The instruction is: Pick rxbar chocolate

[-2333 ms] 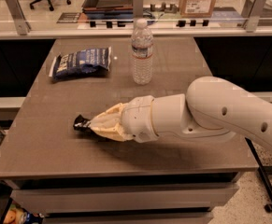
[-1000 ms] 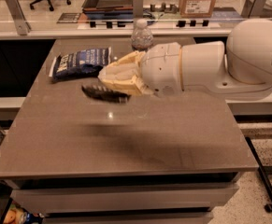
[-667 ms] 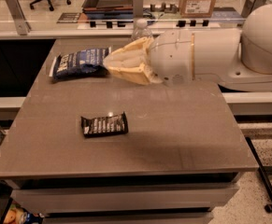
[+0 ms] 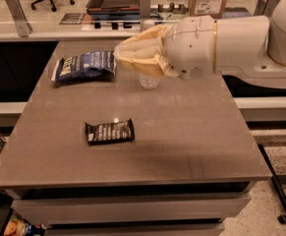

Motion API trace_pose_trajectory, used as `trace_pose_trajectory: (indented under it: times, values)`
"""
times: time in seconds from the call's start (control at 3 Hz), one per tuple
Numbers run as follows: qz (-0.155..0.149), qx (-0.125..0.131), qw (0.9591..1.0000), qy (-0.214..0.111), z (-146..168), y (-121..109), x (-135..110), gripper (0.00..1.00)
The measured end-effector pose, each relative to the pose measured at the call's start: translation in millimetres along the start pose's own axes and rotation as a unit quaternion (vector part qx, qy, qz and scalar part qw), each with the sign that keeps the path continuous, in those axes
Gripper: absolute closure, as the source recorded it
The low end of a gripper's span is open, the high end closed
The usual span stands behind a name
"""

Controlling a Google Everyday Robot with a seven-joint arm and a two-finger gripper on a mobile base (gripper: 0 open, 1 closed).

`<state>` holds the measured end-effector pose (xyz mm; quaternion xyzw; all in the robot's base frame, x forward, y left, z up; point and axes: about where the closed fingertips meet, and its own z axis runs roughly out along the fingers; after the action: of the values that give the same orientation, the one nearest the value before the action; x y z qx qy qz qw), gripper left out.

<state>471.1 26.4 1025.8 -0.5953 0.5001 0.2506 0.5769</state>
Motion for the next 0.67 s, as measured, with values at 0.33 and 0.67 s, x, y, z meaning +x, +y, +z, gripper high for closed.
trace_pose_trajectory:
  times: [0.33, 0.67]
  values:
    - [-0.002, -0.002, 1.0000, 0.000, 1.7, 1.3, -3.0, 0.84]
    - [-0.005, -0.003, 1.0000, 0.000, 3.4, 2.7, -6.2, 0.61]
